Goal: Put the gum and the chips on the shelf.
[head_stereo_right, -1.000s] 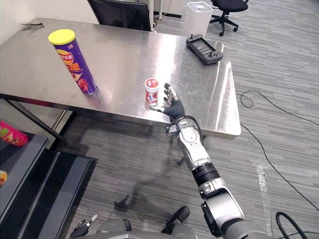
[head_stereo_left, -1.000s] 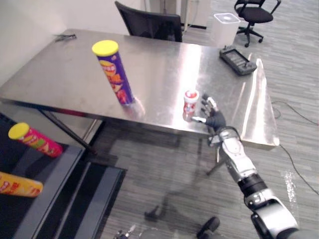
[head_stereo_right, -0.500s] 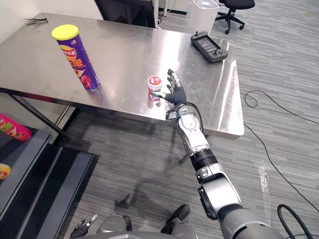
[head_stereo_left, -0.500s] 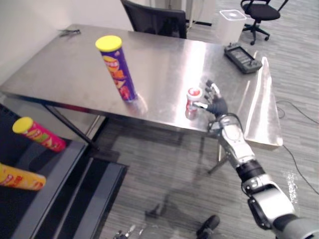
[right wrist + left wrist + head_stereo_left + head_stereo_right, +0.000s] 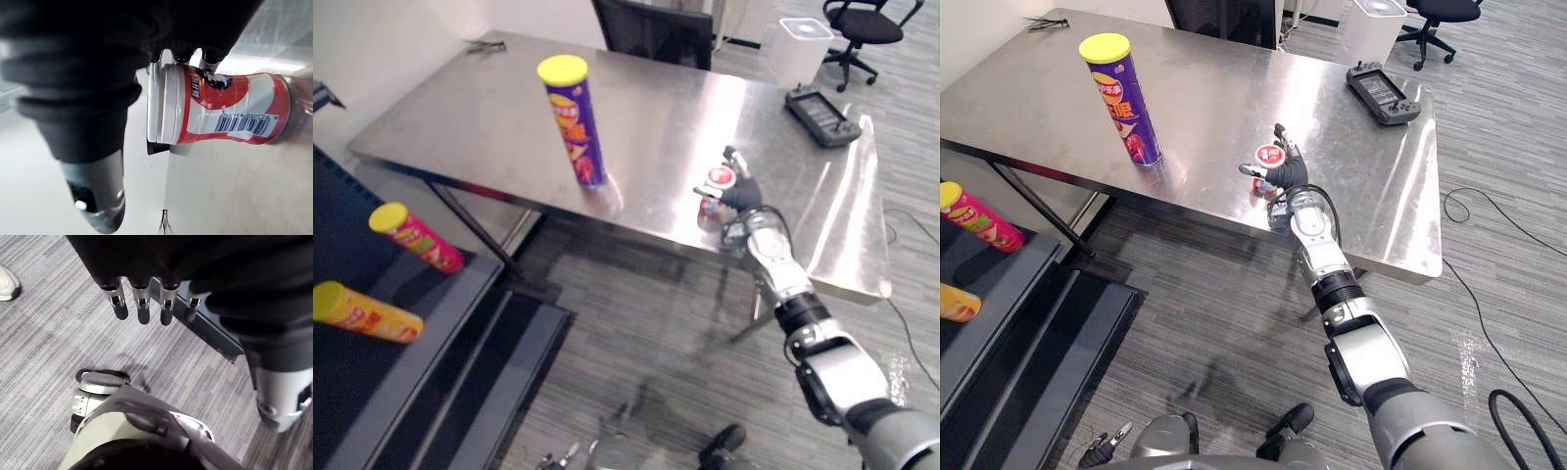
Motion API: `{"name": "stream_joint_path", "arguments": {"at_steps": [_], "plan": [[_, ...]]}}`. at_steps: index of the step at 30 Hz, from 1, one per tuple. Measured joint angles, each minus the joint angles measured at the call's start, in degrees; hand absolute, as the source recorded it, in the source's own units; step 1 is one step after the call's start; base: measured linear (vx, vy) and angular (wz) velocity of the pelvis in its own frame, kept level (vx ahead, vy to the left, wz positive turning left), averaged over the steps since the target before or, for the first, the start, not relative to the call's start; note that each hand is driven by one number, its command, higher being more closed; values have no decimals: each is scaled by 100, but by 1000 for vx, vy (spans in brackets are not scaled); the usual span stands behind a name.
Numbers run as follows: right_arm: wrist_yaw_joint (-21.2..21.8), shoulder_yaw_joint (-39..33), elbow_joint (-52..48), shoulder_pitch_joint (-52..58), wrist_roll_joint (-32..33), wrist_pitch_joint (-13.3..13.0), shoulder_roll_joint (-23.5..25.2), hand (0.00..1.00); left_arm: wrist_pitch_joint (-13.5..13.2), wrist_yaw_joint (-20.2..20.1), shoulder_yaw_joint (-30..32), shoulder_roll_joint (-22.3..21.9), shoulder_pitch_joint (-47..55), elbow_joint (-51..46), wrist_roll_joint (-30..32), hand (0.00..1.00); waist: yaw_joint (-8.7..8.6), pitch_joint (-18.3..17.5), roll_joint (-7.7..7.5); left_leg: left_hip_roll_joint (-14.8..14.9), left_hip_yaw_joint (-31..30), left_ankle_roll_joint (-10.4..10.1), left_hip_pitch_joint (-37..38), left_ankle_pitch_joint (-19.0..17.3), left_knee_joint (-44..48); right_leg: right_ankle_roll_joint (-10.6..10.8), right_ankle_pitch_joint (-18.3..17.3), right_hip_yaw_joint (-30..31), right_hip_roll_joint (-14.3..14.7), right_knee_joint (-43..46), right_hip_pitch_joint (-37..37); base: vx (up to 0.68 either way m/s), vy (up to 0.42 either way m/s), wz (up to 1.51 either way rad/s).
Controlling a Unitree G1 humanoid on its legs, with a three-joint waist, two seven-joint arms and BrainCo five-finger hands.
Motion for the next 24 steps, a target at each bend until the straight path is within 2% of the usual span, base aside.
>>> {"name": "stream_joint_path", "arguments": {"at_steps": [12,13,24], "plan": [[-14,-16,396,-63,-55,99,0,0,-2,31,-108,4,-3,-16,-39,0,7,63,22,-16,-82,-1,-68,0,40,-4,-2,-46,-1,-1,-4,-5,4,2],[7,-22,395,-53,-57,97,-1,100,-2,31,-109,3,-3,-16,-39,0,8,63,22,-36,-95,-1,-55,1,4,-4,-2,-57,0,-1,-3,-3,19,4],[50,-188,393,60,-63,80,-2,100,-1,31,-186,-3,-3,-36,-39,0,44,64,21,-64,-91,-1,-2,3,-45,-4,-2,-56,-15,-15,23,0,0,0]]}}
